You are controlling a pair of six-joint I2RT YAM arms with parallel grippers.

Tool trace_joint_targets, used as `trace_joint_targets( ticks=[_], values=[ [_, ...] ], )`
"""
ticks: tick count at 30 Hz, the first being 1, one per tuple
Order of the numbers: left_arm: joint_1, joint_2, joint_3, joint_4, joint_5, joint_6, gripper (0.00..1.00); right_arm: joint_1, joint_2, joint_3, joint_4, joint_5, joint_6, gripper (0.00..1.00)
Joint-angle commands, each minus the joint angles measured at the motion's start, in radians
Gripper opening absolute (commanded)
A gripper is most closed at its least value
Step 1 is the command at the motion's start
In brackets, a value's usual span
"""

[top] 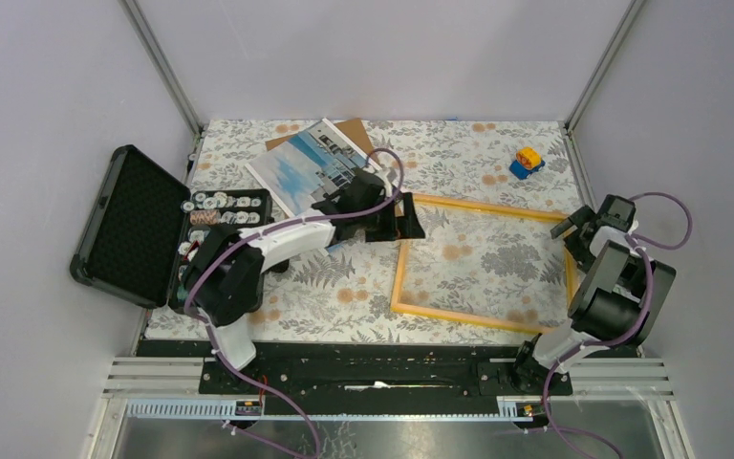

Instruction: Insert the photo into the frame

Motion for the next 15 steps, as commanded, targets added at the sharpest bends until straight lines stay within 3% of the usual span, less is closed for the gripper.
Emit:
trace_joint_targets(
  ticks=[1,7,11,15],
  values=[
    [0.094,-0.091,-0.085,-0.005,-0.001,0.044,0.99,0.094,-0.087,0.070,-0.171,0.159,0.008,0.99],
    [0.180,-0.229,-0.139,-0.069,0.006,0.127,0.99,0.220,-0.156,0.165,-0.311,0.458,0.017,1.00],
    [0.208,-0.264,-0.162,-0.080,0.069,0.138,0.99,0.238,-0.176,0.191,-0.339,0.409,0.019,1.00],
    [0.208,-0.271,-0.197,-0.031,0.162,0.089,0.99,0.313,-0.175,0.219,-0.378,0.224,0.011,0.99]
  ],
)
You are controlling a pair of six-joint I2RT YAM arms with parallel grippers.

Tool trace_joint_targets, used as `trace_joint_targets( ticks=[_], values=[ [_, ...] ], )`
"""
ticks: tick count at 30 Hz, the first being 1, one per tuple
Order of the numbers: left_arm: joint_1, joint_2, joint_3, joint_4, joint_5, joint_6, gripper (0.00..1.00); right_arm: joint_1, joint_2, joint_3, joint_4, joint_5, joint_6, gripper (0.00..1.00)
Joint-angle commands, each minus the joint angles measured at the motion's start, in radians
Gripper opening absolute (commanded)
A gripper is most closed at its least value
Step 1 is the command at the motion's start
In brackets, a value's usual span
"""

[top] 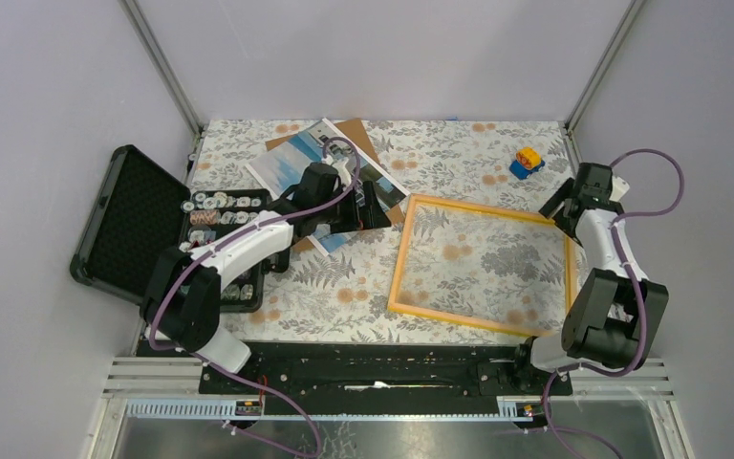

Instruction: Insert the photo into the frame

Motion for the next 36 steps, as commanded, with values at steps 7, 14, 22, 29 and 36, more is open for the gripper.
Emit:
trace_joint_targets(
  ticks=[7,14,22,29,36],
  values=[
    [-0.001,0.016,-0.072,0.104,0.230,-0.049,0.99,0.206,-0.097,-0.008,-0.122,-0.152,0.018,0.99],
    [-0.061,0.050,-0.111,0.149,0.320,-0.088,0.99,-0.011,-0.058,-0.003,-0.151,-0.161,0.043,0.96],
    [-0.104,0.052,-0.119,0.114,0.299,-0.053,0.99,-0.189,-0.037,-0.147,-0.087,-0.215,0.025,0.80],
    [-0.100,0.101,-0.153,0.121,0.261,-0.118,0.96,-0.192,-0.081,-0.155,-0.081,-0.319,-0.020,0.79],
    [-0.045,0.024,-0.232,0.209,0.245,-0.153,0.94,0.102,-0.264,-0.068,-0.208,-0.299,-0.079,0.93]
  ],
)
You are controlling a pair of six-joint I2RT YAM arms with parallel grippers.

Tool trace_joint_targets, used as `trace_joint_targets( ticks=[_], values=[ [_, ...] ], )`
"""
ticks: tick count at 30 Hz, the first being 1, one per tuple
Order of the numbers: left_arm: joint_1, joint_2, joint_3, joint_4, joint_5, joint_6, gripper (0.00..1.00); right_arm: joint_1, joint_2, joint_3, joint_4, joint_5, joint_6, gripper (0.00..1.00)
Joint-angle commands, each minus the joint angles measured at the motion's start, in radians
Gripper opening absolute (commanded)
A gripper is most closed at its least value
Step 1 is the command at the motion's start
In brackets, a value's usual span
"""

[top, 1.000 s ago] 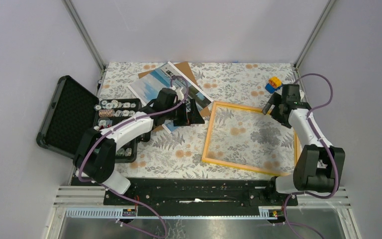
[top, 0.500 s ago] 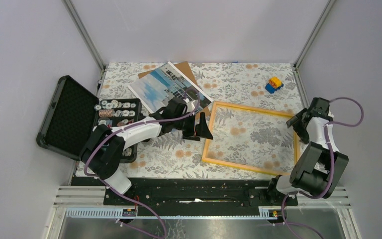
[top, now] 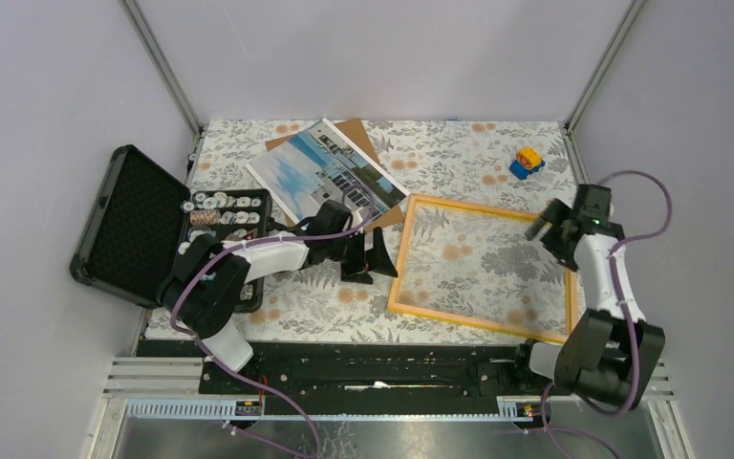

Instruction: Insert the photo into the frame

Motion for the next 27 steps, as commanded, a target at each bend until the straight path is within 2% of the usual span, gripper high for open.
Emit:
trace_joint_targets(
  ticks=[1,3,5,10,14,22,27],
  values=[
    [0.050,-0.088,-0.018,0.069,-0.041,-0.014,0.94,0.214,-0.112,0.082,-0.079,-0.066,-0.041,0.93],
    [0.088,-0.114,-0.032,0.079,-0.038,-0.027,0.95,0.337,-0.117,0.081,-0.079,-0.162,-0.029,0.91],
    [0.127,-0.140,-0.035,0.086,-0.028,-0.033,0.96,0.508,-0.111,0.070,-0.069,-0.183,-0.015,0.89],
    [0.213,-0.168,-0.017,0.075,0.019,-0.029,0.97,0.901,0.001,0.117,-0.074,-0.081,-0.029,0.84],
    [0.285,-0.171,-0.029,0.111,0.070,-0.059,0.97,1.120,0.108,0.156,-0.085,0.004,-0.105,0.78],
    [0.334,-0.146,-0.023,0.110,0.113,-0.060,0.99,1.314,0.206,0.150,-0.088,0.061,-0.244,0.62],
    [0.372,-0.137,-0.028,0.124,0.126,-0.066,0.98,1.367,0.237,0.117,-0.057,0.092,-0.318,0.52]
  ],
)
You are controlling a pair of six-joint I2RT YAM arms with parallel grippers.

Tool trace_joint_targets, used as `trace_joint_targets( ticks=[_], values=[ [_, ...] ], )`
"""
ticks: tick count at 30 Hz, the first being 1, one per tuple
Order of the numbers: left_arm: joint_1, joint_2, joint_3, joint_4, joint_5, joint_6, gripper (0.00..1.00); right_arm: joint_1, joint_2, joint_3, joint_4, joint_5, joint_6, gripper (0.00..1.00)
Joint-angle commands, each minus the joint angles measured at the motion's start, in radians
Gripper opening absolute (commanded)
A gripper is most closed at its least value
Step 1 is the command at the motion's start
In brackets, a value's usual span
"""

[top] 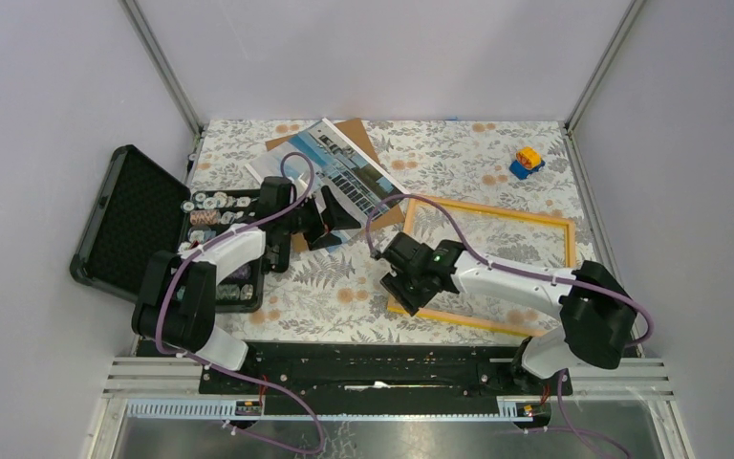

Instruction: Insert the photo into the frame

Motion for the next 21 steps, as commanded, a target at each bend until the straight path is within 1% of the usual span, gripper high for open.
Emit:
trace_joint_targets(
  ticks=[1,10,16,21],
  values=[
    [0.030,0.000,0.010,0.060,0.037,-0.007,0.98,0.041,0.032,-0.003,0.018,0.061,-0.100,0.51],
    [0.033,0.009,0.011,0.064,0.039,-0.003,0.98,0.098,0.105,0.012,0.025,0.146,-0.127,0.43],
    [0.039,0.005,0.009,0.064,0.038,-0.002,0.98,0.115,0.164,0.031,0.008,0.159,-0.139,0.40],
    [0.051,0.009,0.005,0.072,0.041,-0.008,0.99,0.142,0.179,0.032,0.010,0.213,-0.140,0.33]
  ],
)
